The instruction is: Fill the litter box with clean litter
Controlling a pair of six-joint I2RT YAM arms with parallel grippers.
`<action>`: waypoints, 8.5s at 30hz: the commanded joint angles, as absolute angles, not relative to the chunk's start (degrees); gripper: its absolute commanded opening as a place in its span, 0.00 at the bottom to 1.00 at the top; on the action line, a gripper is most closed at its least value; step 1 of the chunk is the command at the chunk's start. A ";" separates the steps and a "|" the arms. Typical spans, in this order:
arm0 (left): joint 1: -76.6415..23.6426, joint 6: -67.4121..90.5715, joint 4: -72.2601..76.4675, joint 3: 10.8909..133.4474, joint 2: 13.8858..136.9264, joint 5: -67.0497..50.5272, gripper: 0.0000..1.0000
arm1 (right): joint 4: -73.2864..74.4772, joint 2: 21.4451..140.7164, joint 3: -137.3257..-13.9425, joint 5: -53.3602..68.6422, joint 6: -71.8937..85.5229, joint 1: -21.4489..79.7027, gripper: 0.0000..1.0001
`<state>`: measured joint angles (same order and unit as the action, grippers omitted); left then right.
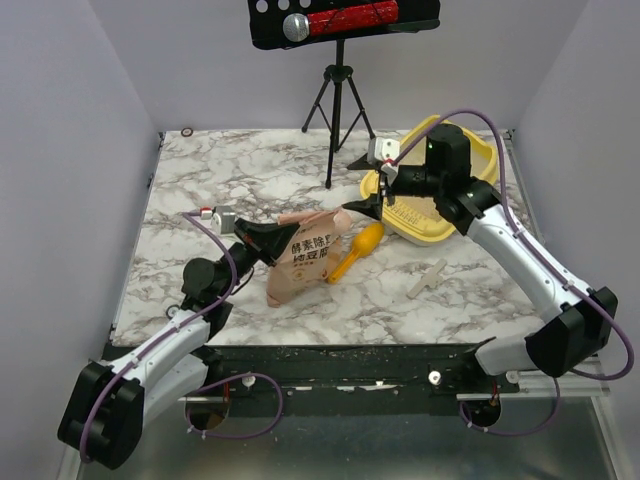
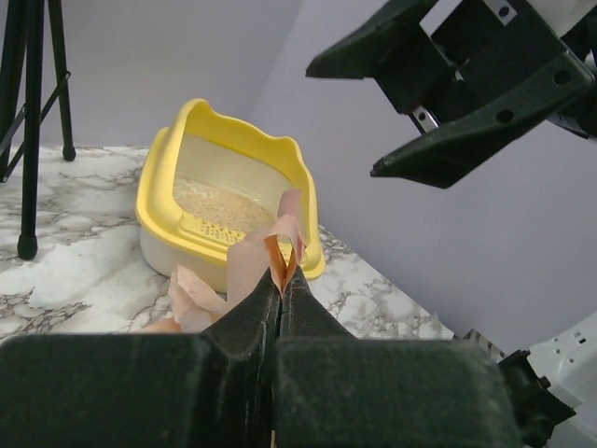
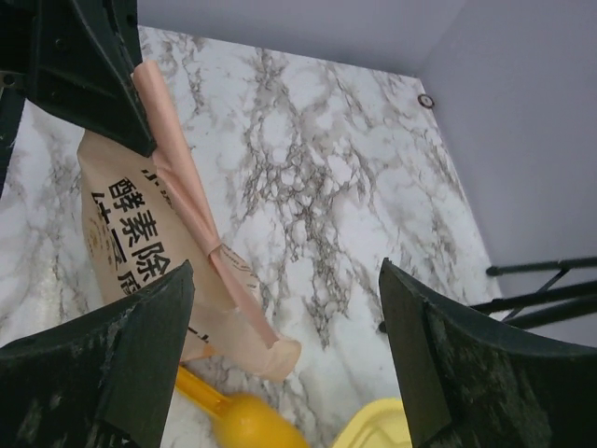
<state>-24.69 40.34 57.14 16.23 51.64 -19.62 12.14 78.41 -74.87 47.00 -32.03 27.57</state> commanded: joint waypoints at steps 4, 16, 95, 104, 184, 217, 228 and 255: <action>-24.08 39.64 64.08 16.87 46.85 -22.15 0.00 | 23.99 85.16 -83.93 62.39 -44.12 28.65 0.88; -24.08 38.94 61.44 16.87 44.65 -21.71 0.00 | 32.78 95.88 -88.59 64.34 -50.89 31.20 0.86; -38.04 -23.01 -27.44 67.41 68.30 -5.83 0.00 | 36.84 94.75 -87.10 53.72 -45.11 32.43 0.40; -39.03 -42.25 -13.19 63.81 56.08 -10.09 0.00 | 15.93 79.56 -75.25 33.18 -30.07 32.08 0.68; -13.09 -28.56 4.04 39.99 43.77 -57.40 0.00 | 24.26 90.44 -70.31 43.16 -36.30 41.48 0.64; -14.68 -27.95 5.36 39.02 41.57 -55.37 0.00 | 26.80 96.42 -73.39 40.88 -34.89 41.84 0.54; -14.85 -26.28 9.40 38.06 40.34 -50.72 0.00 | 23.83 90.19 -73.48 16.72 -30.15 41.84 0.00; -19.16 -31.73 13.54 33.58 42.10 -38.76 0.00 | 14.05 78.14 -65.56 -0.44 -14.24 41.84 0.49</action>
